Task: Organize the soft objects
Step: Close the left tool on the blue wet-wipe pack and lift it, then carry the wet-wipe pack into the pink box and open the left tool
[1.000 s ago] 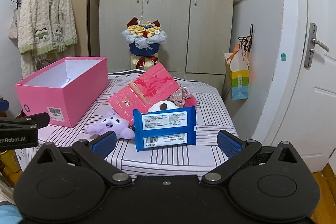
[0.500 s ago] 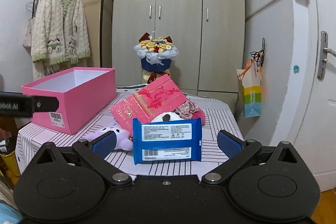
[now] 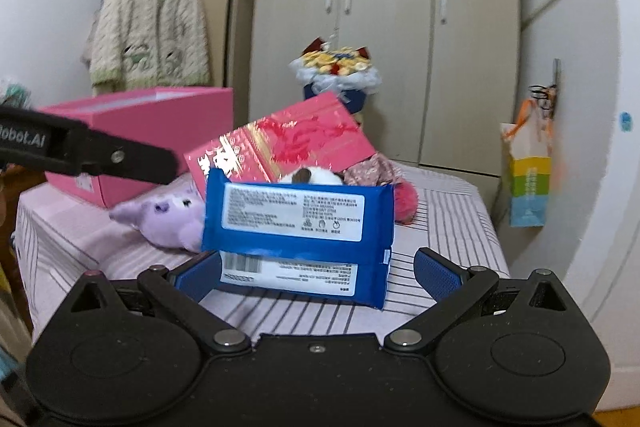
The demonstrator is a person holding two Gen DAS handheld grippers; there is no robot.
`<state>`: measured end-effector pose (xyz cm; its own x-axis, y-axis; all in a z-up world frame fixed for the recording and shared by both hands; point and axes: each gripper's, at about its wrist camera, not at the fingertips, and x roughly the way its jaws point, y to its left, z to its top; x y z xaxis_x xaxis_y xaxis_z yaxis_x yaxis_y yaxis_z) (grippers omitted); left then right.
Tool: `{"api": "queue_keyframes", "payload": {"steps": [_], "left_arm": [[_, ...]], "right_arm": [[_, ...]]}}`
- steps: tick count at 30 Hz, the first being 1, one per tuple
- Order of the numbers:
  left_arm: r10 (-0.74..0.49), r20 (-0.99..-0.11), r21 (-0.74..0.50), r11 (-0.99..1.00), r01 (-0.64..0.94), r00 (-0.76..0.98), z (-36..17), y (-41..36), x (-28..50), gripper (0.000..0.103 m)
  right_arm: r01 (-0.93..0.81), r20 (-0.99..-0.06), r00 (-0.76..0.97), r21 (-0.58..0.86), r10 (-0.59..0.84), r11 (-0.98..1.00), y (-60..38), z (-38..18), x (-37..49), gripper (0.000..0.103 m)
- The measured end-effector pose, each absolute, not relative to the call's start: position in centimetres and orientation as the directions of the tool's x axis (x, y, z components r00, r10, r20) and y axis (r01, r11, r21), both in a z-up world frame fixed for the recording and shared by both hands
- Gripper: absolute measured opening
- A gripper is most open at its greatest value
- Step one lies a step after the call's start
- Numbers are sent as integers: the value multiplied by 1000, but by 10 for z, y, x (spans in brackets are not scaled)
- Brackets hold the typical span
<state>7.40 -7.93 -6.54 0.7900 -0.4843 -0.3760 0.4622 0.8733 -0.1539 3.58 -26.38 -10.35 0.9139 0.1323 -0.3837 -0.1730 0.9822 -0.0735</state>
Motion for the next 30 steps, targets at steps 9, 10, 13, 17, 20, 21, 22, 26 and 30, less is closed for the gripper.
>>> {"api": "queue_keyframes", "payload": {"steps": [9, 10, 13, 17, 20, 21, 22, 26, 30], "left_arm": [[-541, -445, -184, 835, 518, 714, -83, -102, 96, 45], [-544, -451, -186, 833, 522, 707, -85, -103, 97, 44], [-559, -475, -205, 821, 532, 680, -89, -105, 100, 38], [-593, -491, -249, 797, 550, 638, -92, -109, 104, 34], [-598, -492, -257, 794, 551, 632, -92, -112, 102, 34], [-595, -493, -258, 797, 546, 635, -92, -114, 101, 34], [-593, -494, -262, 799, 542, 635, -92, -114, 102, 34], [-588, -494, -282, 805, 521, 641, -90, -115, 99, 34], [-589, -493, -303, 806, 508, 641, -84, -111, 93, 34]], "right_arm": [[-246, -423, 875, 34, 237, 969, -285, -121, 63, 103], [-254, -423, 871, 51, 252, 966, -287, -122, 65, 103], [-283, -418, 859, 96, 296, 954, -290, -125, 69, 103], [-296, -415, 851, 123, 321, 947, -290, -126, 68, 103], [-262, -411, 861, 145, 298, 954, -285, -126, 62, 103], [-246, -411, 865, 150, 287, 958, -283, -125, 60, 103], [-227, -408, 870, 162, 275, 960, -281, -125, 58, 103], [-175, -408, 883, 172, 232, 969, -272, -122, 52, 103], [-150, -421, 878, 213, 229, 965, -269, -117, 47, 103]]}}
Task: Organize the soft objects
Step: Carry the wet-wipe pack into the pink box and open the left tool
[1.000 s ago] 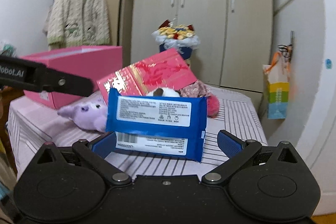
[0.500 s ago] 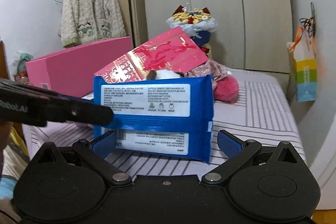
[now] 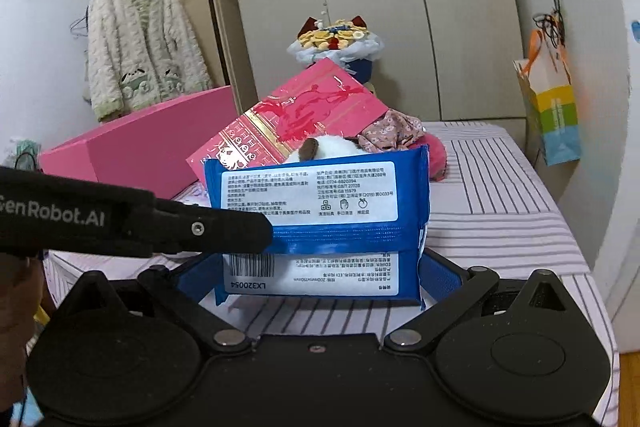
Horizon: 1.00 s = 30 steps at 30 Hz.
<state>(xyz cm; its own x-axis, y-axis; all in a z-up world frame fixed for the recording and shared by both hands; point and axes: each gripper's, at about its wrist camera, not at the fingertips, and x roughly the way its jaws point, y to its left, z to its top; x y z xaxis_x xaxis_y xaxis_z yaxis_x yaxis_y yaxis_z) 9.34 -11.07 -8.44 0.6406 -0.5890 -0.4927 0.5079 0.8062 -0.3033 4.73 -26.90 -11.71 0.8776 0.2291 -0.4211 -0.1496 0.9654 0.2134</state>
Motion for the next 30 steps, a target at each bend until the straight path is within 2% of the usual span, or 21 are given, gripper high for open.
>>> {"api": "queue_keyframes", "payload": {"steps": [11, 18, 30], "left_arm": [[-627, -525, -359, 776, 518, 576, -68, -86, 75, 36], [-599, -597, -327, 789, 520, 533, -51, -69, 64, 36], [-597, -627, -326, 785, 527, 501, -3, -4, 60, 36]], "right_arm": [[-130, -491, 840, 232, 231, 964, -248, -97, 26, 103], [-161, -545, 800, 206, 249, 965, -224, -76, 15, 102], [-214, -584, 756, 207, 296, 955, -163, -26, 19, 102]]}}
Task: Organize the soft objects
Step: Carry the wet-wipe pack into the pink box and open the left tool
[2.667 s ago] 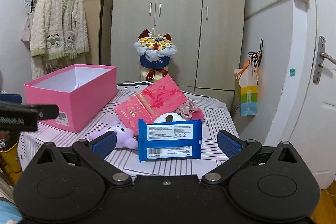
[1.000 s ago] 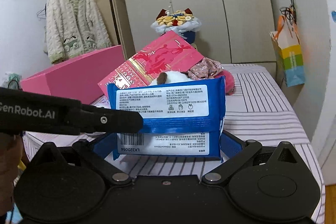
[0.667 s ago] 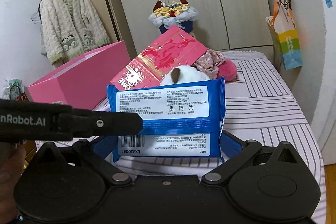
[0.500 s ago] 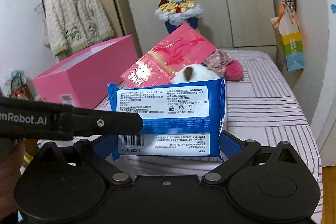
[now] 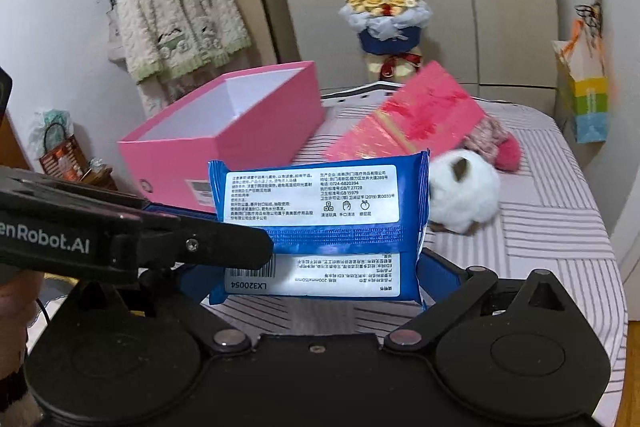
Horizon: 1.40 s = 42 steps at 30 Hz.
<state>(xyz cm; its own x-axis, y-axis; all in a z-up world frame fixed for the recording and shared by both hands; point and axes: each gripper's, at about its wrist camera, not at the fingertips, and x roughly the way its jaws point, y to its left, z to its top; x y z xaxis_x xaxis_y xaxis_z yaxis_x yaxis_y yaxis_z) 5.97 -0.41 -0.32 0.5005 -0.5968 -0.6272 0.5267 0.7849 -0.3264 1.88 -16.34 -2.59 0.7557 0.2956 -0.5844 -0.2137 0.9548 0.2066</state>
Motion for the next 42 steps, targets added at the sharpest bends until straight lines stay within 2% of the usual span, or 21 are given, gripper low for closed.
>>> {"api": "queue_keyframes", "payload": {"steps": [12, 20, 23, 27, 30, 32, 42], "left_arm": [[-562, -661, -367, 820, 439, 497, 35, 75, 102, 36], [-520, -602, -358, 854, 377, 606, 57, 112, 168, 36], [-518, -599, -382, 855, 351, 610, 57, 119, 205, 36], [-498, -612, -397, 866, 305, 615, 47, 123, 255, 36], [-485, -621, -410, 871, 271, 616, 36, 128, 284, 36], [-456, -629, -395, 885, 247, 629, 31, 129, 303, 36], [-374, -722, -375, 919, 126, 582, -3, 136, 371, 36]], "right_arm": [[-331, -602, 715, 157, 356, 930, -88, 18, 71, 103], [-448, -554, 699, 153, 451, 881, -66, 47, 142, 102], [-466, -571, 677, 155, 464, 871, -69, 51, 178, 92], [-479, -620, 630, 163, 468, 862, -74, 48, 225, 68], [-483, -651, 602, 163, 461, 860, -70, 40, 260, 59], [-486, -667, 587, 164, 459, 859, -67, 34, 282, 56], [-489, -743, 533, 119, 404, 864, -39, 8, 345, 56]]}}
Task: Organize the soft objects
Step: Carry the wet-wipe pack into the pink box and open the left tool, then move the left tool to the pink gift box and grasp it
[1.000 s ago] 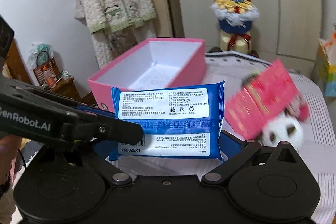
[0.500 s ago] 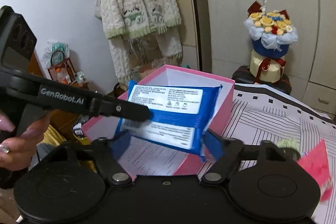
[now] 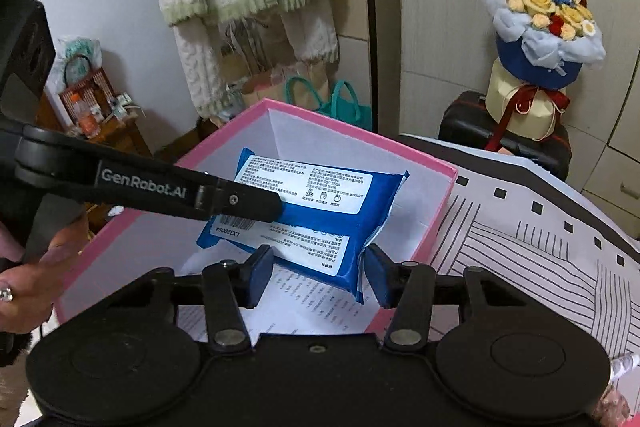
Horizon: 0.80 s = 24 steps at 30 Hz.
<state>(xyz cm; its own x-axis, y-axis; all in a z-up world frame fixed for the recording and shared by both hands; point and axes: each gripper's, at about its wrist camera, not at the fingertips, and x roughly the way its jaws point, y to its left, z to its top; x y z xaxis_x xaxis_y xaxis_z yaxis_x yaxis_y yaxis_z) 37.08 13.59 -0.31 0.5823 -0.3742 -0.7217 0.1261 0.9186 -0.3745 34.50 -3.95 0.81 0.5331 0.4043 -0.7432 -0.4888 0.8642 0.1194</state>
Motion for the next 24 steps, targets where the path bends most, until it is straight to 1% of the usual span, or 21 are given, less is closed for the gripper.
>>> {"api": "queue_keyframes", "payload": {"steps": [4, 7, 8, 9, 10, 11, 12, 16, 17, 19, 24], "left_arm": [[-349, -738, -357, 928, 105, 578, -11, 133, 380, 38], [-337, -745, -332, 936, 118, 576, -15, 128, 382, 40], [-333, -747, -318, 939, 130, 575, -16, 127, 383, 43], [-326, -750, -309, 942, 131, 575, -17, 126, 382, 49], [-330, -751, -312, 941, 133, 572, -17, 126, 381, 52], [-345, -749, -322, 936, 144, 566, -17, 126, 379, 58], [-361, -743, -333, 930, 156, 563, -15, 126, 376, 61], [-361, -716, -300, 932, 203, 597, 0, 123, 353, 64], [-361, -708, -287, 932, 219, 607, 6, 123, 345, 66], [-366, -698, -270, 930, 248, 616, 17, 120, 332, 67], [-407, -659, -224, 909, 352, 632, 46, 112, 286, 69]], "right_arm": [[-507, -760, 537, 57, 367, 860, -30, -1, 352, 56], [-512, -769, 544, 12, 335, 859, -25, -6, 355, 58], [-510, -766, 552, 2, 329, 860, -26, -6, 353, 58], [-509, -759, 561, -3, 329, 861, -28, -4, 352, 58], [-514, -751, 567, 0, 340, 858, -30, -1, 348, 58], [-518, -744, 568, 9, 352, 855, -33, 4, 345, 58], [-521, -736, 569, 23, 367, 853, -36, 9, 342, 58], [-512, -690, 582, 100, 430, 853, -52, 31, 320, 61], [-516, -681, 585, 106, 441, 850, -57, 37, 311, 61], [-515, -667, 597, 107, 446, 850, -66, 46, 294, 64], [-507, -636, 613, 137, 468, 851, -94, 69, 252, 66]]}}
